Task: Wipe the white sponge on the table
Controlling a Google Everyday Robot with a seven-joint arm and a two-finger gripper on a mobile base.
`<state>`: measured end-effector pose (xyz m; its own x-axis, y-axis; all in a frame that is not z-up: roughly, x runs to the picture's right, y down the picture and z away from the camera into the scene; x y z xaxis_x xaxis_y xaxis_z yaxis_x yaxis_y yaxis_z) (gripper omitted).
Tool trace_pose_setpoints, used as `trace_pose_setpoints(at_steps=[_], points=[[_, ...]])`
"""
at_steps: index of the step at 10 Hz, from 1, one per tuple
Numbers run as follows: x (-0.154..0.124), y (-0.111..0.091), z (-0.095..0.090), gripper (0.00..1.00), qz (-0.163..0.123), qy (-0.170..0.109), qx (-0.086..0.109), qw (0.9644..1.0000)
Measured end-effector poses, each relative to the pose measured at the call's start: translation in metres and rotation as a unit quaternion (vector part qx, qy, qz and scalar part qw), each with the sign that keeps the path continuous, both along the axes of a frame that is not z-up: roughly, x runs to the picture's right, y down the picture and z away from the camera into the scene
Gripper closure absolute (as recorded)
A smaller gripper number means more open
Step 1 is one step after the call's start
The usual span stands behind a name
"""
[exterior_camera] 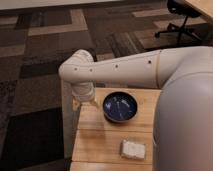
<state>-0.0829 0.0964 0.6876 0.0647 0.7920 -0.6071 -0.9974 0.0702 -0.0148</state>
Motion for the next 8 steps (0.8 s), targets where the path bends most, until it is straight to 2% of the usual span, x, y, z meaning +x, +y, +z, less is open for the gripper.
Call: trace_pose_setpoints(at_steps=[2, 3, 6, 7, 8], points=[[0.014, 0.011, -0.008, 0.35, 0.014, -0.003, 0.006, 0.9999], [0.029, 0.019, -0.011, 0.35, 0.031, 0.003, 0.003, 0.9995], [0.076, 0.035, -0.021, 0.35, 0.066, 0.029, 0.006, 0.9974], [0.104, 0.048, -0.028, 0.35, 0.088, 0.047, 0.008, 0.995], [0.111, 0.052, -0.03, 0.35, 0.096, 0.052, 0.008, 0.994]])
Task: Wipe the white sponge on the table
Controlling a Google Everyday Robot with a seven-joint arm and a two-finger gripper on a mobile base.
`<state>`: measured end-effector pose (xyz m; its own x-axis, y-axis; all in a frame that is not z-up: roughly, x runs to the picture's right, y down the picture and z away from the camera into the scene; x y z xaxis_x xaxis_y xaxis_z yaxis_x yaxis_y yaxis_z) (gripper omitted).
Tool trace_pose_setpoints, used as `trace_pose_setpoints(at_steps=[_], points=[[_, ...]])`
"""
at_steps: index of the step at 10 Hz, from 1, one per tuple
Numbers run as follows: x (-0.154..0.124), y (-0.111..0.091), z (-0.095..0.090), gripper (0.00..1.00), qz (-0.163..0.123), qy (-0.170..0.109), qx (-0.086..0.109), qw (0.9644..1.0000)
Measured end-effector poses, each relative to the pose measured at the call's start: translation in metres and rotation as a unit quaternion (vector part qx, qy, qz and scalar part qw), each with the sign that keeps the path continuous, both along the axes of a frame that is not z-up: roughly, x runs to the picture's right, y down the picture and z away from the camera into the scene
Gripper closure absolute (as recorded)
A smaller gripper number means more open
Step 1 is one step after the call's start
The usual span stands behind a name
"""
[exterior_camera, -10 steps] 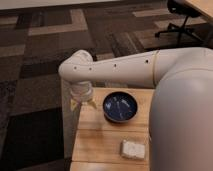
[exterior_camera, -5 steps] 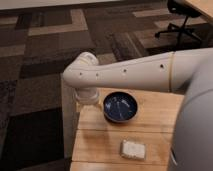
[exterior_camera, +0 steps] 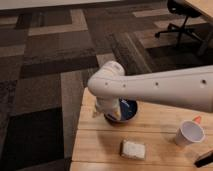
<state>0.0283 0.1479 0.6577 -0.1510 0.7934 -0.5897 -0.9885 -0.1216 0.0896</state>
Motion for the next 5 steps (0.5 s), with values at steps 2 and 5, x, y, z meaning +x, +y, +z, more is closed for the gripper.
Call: trace_pose_setpoints(at_steps=[2, 5], points=[[0.0039, 0.0041, -0.0015, 0.35, 0.008, 0.002, 0.001, 1.0], [0.0038, 0.0043, -0.0015, 0.35, 0.008, 0.002, 0.0, 1.0]])
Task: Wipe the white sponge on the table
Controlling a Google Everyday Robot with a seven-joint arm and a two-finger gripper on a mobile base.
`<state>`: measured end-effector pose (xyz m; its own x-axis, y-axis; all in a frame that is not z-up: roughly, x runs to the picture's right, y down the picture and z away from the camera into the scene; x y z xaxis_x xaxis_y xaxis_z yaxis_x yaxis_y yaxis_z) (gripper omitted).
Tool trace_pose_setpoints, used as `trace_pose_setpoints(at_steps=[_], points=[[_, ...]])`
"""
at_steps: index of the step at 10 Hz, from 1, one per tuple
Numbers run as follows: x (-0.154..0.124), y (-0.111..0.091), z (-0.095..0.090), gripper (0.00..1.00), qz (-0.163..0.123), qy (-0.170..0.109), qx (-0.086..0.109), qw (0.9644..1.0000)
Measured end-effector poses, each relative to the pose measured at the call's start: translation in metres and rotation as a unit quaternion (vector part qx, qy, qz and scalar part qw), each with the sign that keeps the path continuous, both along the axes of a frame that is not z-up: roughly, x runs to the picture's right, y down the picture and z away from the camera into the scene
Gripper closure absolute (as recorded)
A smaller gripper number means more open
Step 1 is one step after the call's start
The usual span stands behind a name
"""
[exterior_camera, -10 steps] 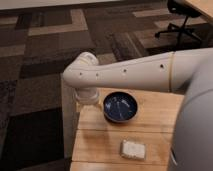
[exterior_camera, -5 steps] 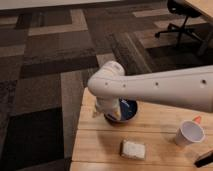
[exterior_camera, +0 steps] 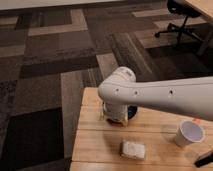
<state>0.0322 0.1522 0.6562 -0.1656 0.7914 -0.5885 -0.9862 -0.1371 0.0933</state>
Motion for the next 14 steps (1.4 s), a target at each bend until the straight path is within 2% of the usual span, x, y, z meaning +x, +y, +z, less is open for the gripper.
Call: trace_pose_setpoints(at_steps=[3, 7, 9, 11, 13, 14], points=[[0.003, 0.012, 0.0, 0.35, 0.004, 0.001, -0.007, 1.0], [0.024, 0.036, -0.006, 0.35, 0.019, -0.004, -0.007, 0.9998], [0.054, 0.056, -0.01, 0.35, 0.026, -0.009, -0.013, 0.9995], [0.075, 0.066, -0.012, 0.35, 0.029, -0.008, -0.015, 0.9994], [0.098, 0.08, -0.016, 0.35, 0.014, -0.01, -0.021, 0.9996], [0.103, 0.084, -0.016, 0.42, 0.011, -0.009, -0.023, 0.9996]])
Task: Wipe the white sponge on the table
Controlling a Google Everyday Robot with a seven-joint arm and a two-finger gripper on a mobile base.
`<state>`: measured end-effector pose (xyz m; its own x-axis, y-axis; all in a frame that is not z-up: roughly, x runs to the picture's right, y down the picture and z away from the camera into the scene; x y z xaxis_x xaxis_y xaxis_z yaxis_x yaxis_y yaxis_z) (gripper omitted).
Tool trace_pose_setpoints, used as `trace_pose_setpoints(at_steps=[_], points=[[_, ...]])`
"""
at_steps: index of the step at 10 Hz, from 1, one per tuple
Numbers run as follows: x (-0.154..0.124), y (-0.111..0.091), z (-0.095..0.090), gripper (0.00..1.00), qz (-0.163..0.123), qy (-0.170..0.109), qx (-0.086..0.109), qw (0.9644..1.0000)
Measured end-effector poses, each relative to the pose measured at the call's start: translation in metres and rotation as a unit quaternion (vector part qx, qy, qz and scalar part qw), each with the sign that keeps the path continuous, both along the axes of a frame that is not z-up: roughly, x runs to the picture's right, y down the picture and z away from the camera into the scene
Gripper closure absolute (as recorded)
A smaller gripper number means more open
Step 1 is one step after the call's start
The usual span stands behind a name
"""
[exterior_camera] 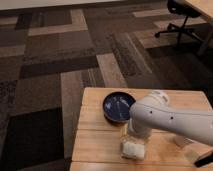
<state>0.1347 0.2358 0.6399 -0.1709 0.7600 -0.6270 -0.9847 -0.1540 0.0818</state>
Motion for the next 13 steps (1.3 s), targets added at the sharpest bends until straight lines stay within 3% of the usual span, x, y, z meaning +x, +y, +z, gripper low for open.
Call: trace_pose_setpoints(at_steps=[3, 5, 8, 11, 13], points=[[-0.002, 0.006, -0.002, 0.86, -0.001, 0.0, -0.005, 1.0], [-0.007, 0.014, 0.0, 1.0, 0.005, -0.003, -0.014, 0.9999], [-0.008, 0.031, 0.007, 1.0, 0.014, -0.005, -0.032, 0.9994], [-0.007, 0.058, 0.013, 1.0, 0.005, -0.004, -0.061, 0.9981], [-0.01, 0.064, 0.016, 1.0, 0.003, -0.007, -0.069, 0.9976]])
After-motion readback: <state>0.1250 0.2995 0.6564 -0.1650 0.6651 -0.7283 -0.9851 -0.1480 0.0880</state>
